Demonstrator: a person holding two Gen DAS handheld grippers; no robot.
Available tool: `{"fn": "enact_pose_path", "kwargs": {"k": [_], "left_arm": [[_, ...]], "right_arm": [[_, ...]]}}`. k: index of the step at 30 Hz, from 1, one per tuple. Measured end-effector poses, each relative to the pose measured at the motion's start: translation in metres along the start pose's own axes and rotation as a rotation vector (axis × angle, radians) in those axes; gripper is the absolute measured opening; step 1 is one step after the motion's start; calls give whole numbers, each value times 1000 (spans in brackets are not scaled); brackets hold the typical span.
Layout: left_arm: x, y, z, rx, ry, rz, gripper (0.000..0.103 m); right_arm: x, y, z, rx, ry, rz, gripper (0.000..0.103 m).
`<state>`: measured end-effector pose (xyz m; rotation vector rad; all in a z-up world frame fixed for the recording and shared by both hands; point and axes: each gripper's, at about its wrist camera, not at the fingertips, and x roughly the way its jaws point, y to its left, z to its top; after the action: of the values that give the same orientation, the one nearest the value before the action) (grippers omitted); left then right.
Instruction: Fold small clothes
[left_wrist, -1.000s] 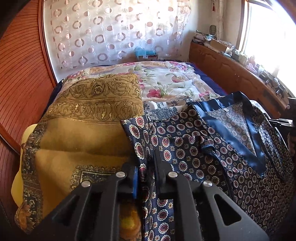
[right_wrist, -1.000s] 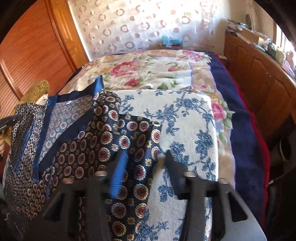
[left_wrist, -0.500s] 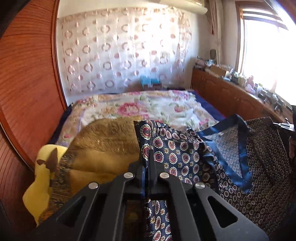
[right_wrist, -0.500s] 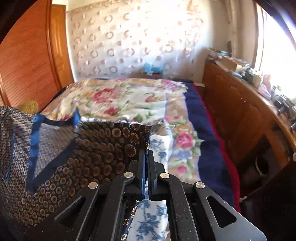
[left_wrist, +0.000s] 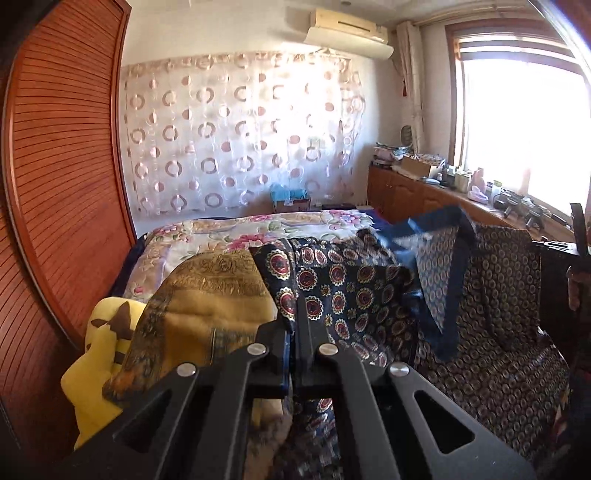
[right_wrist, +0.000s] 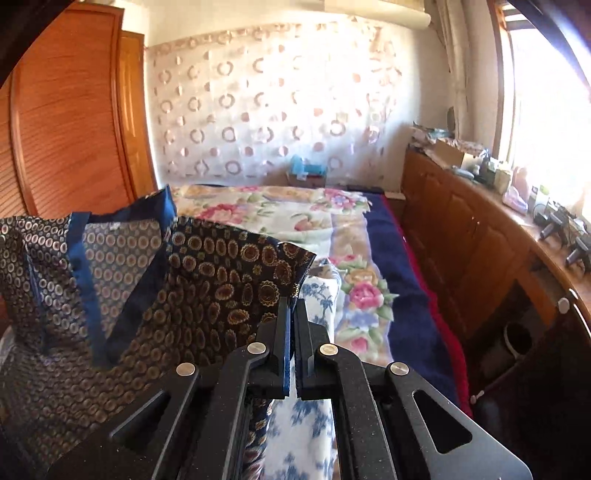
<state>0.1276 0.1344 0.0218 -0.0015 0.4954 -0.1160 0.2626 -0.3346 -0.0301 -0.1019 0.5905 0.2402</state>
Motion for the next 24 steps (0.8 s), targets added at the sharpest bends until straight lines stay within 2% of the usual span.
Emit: {"fn": "enact_pose_path", "kwargs": {"k": [5,9,14,16,20,24], "left_arm": [[-34,9,-39,-27,1,11,0],[-57,17,-80,-62,29,28,0],[-81,25,-129,-134,100,7,0],[-87,21,-144,-128,128,18,0],[-96,15,-156,-135,144,16,0],[-106,18,-157,-128,138,17,7]], "right_arm": [[-39,4,-32,19,-7,2,0],[-64,-2,-76,62,29,5,0],[-95,-16,-132,153,81,36,0],[-111,-18,-153,161,104,43,0],[-133,-9,-171,109,131,48,0],[-136,-7,-168,92,143,25,0]]}}
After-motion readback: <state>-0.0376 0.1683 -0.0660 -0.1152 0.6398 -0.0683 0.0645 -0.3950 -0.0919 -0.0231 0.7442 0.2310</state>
